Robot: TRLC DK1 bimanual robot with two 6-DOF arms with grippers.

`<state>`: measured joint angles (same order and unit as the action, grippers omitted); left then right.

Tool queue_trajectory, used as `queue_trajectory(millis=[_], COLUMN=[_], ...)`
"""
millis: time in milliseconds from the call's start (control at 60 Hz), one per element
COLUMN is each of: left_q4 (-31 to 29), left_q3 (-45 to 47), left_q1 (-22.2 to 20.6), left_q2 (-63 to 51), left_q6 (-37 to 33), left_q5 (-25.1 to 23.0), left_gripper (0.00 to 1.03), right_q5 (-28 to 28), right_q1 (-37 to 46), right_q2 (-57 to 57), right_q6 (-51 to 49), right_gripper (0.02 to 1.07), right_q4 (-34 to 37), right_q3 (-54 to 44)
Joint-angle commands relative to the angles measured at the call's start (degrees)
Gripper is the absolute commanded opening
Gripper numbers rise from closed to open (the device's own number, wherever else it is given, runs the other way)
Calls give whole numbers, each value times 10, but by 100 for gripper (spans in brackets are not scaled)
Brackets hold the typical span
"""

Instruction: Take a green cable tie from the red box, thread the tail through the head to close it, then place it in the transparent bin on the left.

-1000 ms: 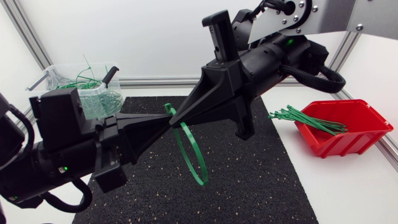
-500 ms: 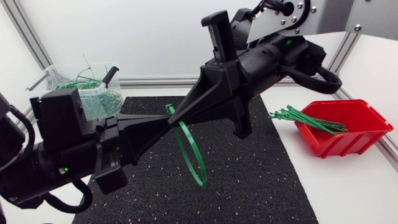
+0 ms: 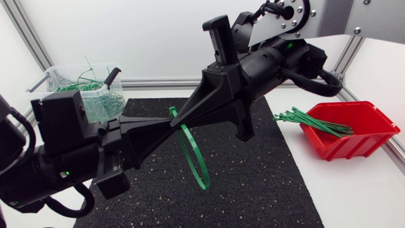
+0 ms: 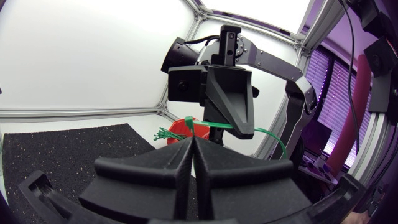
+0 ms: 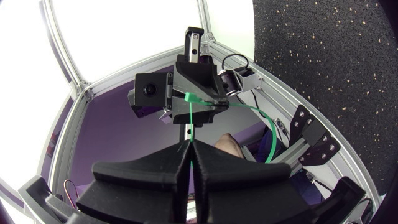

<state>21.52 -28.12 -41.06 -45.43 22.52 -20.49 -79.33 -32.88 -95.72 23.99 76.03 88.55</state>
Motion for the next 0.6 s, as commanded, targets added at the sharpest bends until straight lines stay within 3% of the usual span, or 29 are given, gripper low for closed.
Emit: queue_trajectory(millis=[0, 583], left_q4=[9, 23], left_q3=[-4, 8], left_q1=[-5, -11], left_q2=[-1, 0], left_q6=[8, -44], left_q5=[-1, 18], left_gripper=[3, 3], right_q5=[-5, -46], right_q1=[3, 4], right_q2=[-16, -35], right_q6=[-3, -1], right_gripper=[8, 8], right_q4=[-5, 1], right_q3=[1, 8])
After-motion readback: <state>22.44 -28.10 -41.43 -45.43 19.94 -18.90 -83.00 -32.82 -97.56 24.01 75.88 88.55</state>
